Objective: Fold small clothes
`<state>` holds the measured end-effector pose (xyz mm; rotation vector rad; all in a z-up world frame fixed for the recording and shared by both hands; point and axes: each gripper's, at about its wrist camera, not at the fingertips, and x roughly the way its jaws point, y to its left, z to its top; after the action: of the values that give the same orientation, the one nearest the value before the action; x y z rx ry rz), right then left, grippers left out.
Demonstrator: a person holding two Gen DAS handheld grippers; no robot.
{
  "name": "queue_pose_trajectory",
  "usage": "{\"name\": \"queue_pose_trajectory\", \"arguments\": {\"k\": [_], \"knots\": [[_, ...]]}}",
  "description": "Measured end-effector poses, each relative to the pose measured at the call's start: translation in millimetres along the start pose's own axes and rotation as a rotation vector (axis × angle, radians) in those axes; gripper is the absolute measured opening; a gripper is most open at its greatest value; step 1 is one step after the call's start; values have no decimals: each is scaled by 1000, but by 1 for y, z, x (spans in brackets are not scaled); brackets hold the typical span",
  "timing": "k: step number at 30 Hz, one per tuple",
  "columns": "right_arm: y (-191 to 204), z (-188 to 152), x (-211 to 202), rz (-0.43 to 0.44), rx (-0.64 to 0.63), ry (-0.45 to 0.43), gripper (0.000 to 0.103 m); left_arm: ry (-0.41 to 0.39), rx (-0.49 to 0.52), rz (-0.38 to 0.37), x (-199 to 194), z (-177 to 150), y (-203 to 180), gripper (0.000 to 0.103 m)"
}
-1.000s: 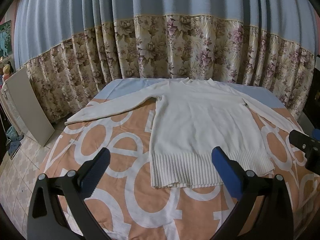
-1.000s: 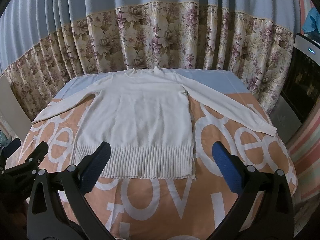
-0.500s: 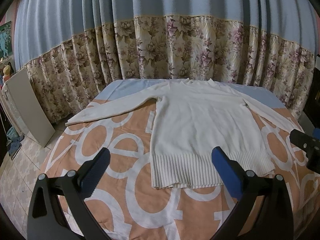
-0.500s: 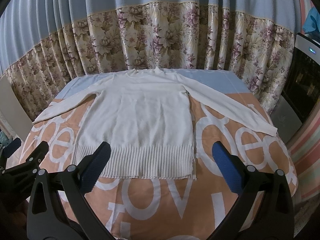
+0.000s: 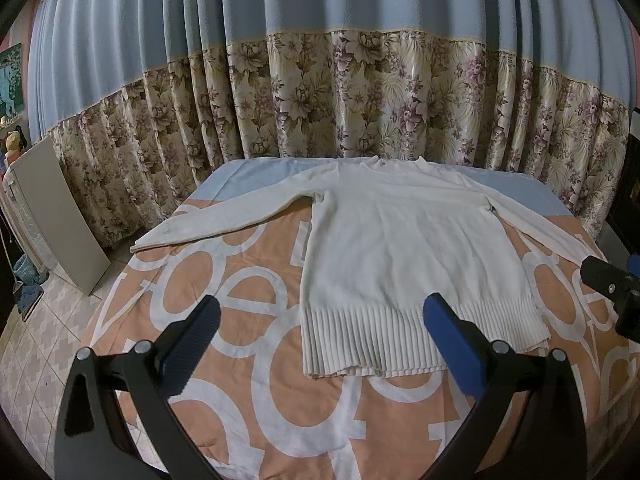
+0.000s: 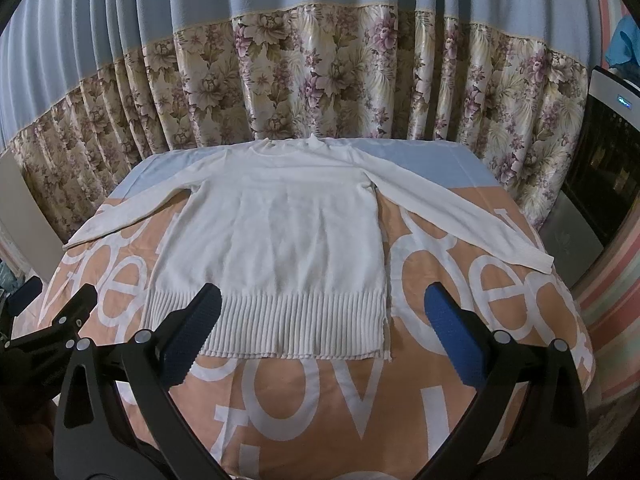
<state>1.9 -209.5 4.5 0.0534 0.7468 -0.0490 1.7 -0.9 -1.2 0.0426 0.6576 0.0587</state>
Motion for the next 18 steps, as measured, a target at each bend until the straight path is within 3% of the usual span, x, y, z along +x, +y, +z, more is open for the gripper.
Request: {"name": "queue_pose_trajectory", "arguments": {"k": [18], "knots": [[-3,2,-1,-3,2,-6,100,-4,3,3,-1,3,-1,101]]}}
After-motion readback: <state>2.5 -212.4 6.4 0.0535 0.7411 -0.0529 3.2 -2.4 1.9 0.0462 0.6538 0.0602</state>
